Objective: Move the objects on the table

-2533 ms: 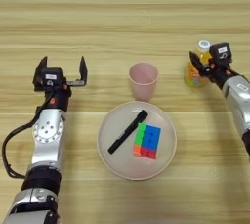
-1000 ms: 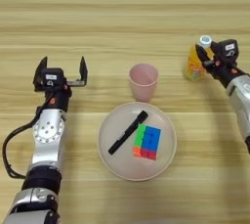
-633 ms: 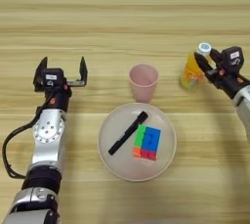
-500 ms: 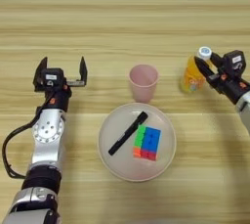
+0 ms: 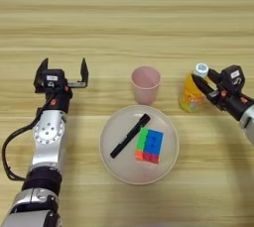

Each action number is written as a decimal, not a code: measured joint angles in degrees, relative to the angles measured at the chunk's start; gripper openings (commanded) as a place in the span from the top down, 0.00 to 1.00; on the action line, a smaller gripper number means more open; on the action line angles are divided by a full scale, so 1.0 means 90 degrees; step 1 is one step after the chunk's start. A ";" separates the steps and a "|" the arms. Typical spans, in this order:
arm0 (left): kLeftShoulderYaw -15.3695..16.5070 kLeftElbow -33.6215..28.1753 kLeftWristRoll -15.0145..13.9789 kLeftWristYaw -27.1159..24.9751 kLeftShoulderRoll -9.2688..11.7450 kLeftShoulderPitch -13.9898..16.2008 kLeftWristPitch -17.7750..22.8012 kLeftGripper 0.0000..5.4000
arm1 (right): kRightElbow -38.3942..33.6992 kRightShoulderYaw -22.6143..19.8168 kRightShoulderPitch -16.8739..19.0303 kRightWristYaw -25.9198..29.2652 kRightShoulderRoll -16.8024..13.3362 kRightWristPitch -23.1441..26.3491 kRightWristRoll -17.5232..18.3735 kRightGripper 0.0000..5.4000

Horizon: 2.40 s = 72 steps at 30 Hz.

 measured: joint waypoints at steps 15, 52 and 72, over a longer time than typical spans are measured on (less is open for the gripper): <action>0.0000 0.0078 0.0001 0.0002 0.0010 -0.0078 -0.0041 0.00 | 0.0888 0.0169 -0.0118 0.0110 0.0017 -0.0722 -0.0082 0.67; -0.0014 0.0267 0.0019 0.0027 0.0028 -0.0119 -0.0165 0.00 | 0.1185 0.0223 -0.0142 0.0116 0.0020 -0.1117 -0.0137 0.01; -0.0015 0.0275 0.0059 0.0031 0.0027 -0.0123 -0.0167 0.00 | 0.1170 0.0160 -0.0154 0.0120 0.0038 -0.1237 -0.0127 0.01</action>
